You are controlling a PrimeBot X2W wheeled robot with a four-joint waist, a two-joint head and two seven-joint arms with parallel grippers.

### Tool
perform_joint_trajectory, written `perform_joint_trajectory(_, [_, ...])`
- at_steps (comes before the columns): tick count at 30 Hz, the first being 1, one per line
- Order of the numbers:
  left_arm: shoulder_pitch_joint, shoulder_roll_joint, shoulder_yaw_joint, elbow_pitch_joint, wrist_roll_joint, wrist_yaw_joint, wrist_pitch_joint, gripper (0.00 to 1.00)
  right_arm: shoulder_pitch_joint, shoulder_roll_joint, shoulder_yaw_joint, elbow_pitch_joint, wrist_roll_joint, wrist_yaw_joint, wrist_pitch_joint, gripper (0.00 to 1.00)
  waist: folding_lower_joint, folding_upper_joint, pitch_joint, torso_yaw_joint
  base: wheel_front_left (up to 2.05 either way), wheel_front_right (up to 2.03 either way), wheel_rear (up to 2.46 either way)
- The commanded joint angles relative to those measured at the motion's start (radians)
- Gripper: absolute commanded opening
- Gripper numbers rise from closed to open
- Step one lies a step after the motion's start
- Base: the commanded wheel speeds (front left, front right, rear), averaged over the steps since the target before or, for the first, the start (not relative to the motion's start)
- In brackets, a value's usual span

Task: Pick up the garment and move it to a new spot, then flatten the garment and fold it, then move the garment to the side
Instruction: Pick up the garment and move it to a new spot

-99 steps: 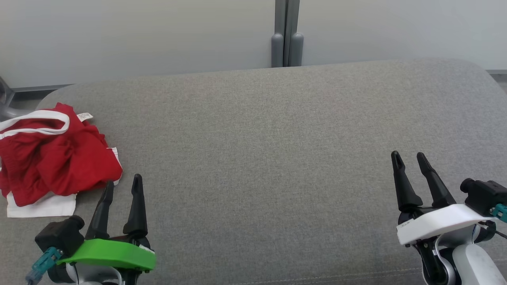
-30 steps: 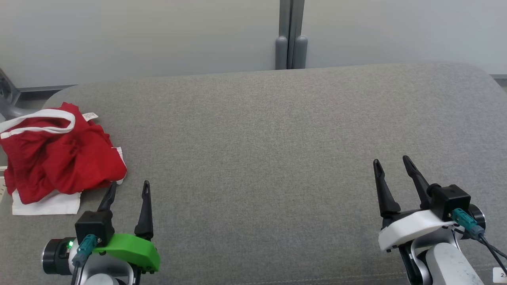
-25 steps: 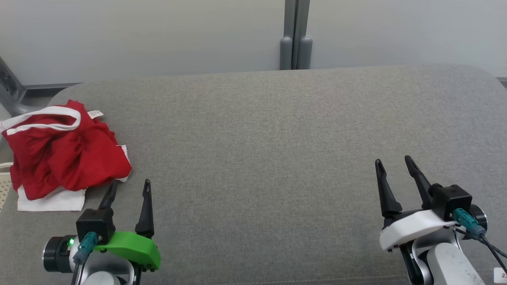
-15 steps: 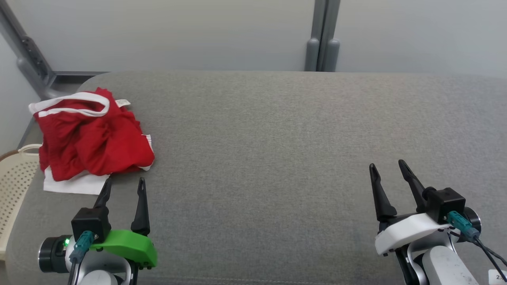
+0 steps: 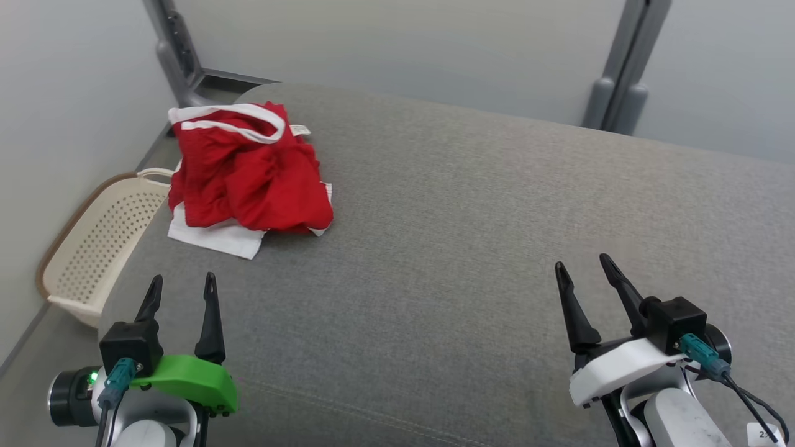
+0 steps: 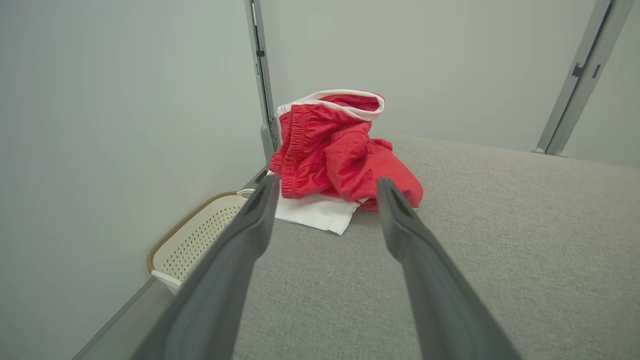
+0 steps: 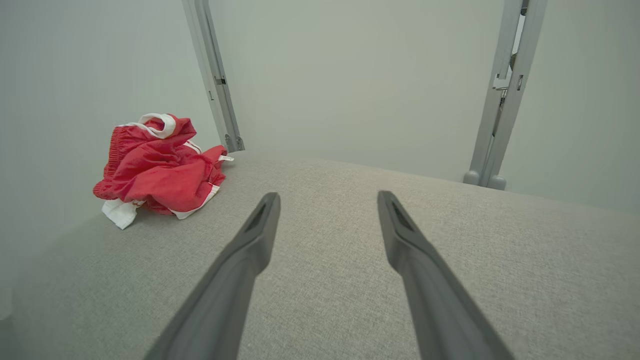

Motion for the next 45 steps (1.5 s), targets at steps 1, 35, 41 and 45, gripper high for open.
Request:
perform_joint_trajectory(1, [-0.007, 0.005, 0.004, -0.001, -0.006, 0.006, -0.002, 1.0, -0.009, 0.0, 0.007, 0.004, 0.0, 0.0, -0.003, 1.0, 0.0, 0.0, 0.001, 0.09, 0.0, 0.0, 0.0])
perform_joint_trajectory(35, [-0.033, 0.023, -0.009, -0.022, -0.048, 0.01, 0.028, 1.0, -0.027, 0.012, 0.042, 0.007, 0.013, 0.0, -0.003, 1.0, 0.0, 0.0, 0.013, 0.142, 0.0, 0.0, 0.0])
perform_joint_trajectory(41, [-0.12, 0.049, -0.019, -0.039, -0.059, -0.023, 0.08, 1.0, -0.053, 0.007, 0.069, 0.012, 0.011, 0.0, -0.003, 1.0, 0.0, 0.0, 0.044, 0.087, 0.0, 0.0, 0.0])
perform_joint_trajectory(45, [-0.232, 0.067, -0.021, -0.013, -0.077, -0.058, 0.13, 1.0, -0.079, -0.004, 0.076, 0.01, 0.006, 0.0, -0.003, 1.0, 0.0, 0.0, 0.09, 0.039, 0.0, 0.0, 0.0])
